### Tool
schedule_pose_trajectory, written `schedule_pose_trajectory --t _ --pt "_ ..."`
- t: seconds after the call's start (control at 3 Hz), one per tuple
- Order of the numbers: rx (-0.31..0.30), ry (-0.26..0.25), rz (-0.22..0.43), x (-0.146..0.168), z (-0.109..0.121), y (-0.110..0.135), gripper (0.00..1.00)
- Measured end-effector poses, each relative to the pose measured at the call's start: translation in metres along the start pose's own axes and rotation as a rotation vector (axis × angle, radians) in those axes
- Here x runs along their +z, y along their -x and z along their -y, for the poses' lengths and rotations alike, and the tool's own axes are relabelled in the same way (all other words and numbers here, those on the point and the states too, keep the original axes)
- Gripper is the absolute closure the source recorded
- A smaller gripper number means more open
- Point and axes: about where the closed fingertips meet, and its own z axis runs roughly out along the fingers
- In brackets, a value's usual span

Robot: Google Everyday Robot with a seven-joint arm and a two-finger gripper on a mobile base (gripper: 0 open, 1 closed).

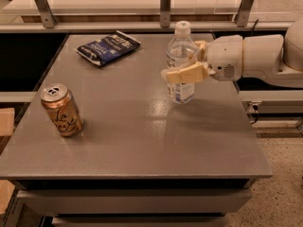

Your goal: Move blue plastic bottle near blue chip bag

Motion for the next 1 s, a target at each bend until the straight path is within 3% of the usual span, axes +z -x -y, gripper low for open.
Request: schedule_pose_trajectory --t 0.67,1.0 --pt "-0.007 -0.049 0.037 0.011 0.029 0.028 1.00" --pt "-0.005 -0.047 0.074 0.020 0.045 0.040 1.00"
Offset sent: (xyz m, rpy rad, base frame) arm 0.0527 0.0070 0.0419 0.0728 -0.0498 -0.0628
